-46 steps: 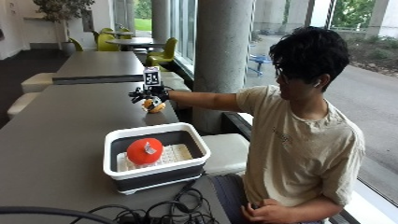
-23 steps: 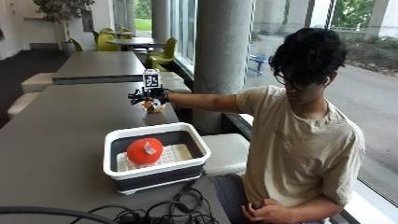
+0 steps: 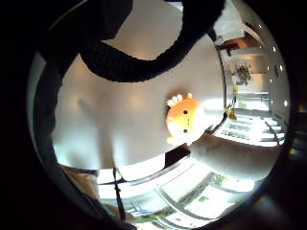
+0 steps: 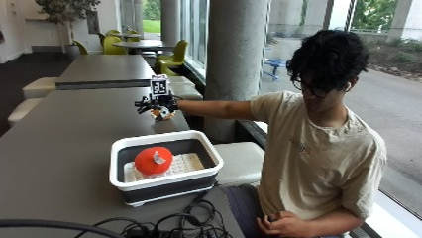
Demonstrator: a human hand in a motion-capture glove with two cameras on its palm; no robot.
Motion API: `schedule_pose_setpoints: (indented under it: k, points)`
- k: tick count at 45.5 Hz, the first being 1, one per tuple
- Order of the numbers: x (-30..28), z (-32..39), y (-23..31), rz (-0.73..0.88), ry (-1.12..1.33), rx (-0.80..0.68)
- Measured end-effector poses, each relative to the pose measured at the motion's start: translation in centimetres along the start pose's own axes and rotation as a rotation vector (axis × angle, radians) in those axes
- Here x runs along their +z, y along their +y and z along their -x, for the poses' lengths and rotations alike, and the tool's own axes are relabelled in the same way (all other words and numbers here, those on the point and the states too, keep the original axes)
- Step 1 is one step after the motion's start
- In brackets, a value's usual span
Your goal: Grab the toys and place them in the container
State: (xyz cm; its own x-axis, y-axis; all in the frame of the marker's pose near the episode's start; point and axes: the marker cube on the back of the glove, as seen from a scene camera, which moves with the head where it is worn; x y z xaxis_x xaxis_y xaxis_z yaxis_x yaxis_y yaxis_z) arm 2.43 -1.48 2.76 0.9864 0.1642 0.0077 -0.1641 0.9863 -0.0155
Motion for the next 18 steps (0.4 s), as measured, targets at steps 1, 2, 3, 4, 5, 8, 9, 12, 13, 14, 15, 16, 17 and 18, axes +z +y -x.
schedule_pose_setpoints:
  k: [1, 2, 3, 4, 5, 8, 9, 12, 13, 14, 15, 16, 17, 18]
  points:
    - [0.1, 0.2, 0.0, 0.002, -0.017, -0.001]
    - [0.2, 0.5, 0.0, 0.005, -0.039, 0.005]
    - [0.3, 0.7, 0.1, 0.009, -0.064, 0.021]
    - [0.3, 1.0, 0.2, 0.014, -0.085, 0.042]
    - [0.3, 1.2, 0.3, 0.017, -0.095, 0.062]
    - [0.2, 1.4, 0.5, 0.024, -0.094, 0.12]
    - [0.2, 1.6, 0.6, 0.025, -0.101, 0.139]
    - [0.2, 2.6, 0.6, 0.025, -0.17, 0.167]
    - [0.2, 3.1, 0.6, 0.025, -0.204, 0.18]
    - [0.2, 3.4, 0.7, 0.025, -0.23, 0.194]
    - [0.2, 3.6, 0.7, 0.026, -0.244, 0.205]
    - [0.2, 3.7, 0.7, 0.026, -0.246, 0.213]
    - [0.2, 3.7, 0.7, 0.026, -0.245, 0.221]
    - [0.2, 3.7, 0.8, 0.026, -0.244, 0.227]
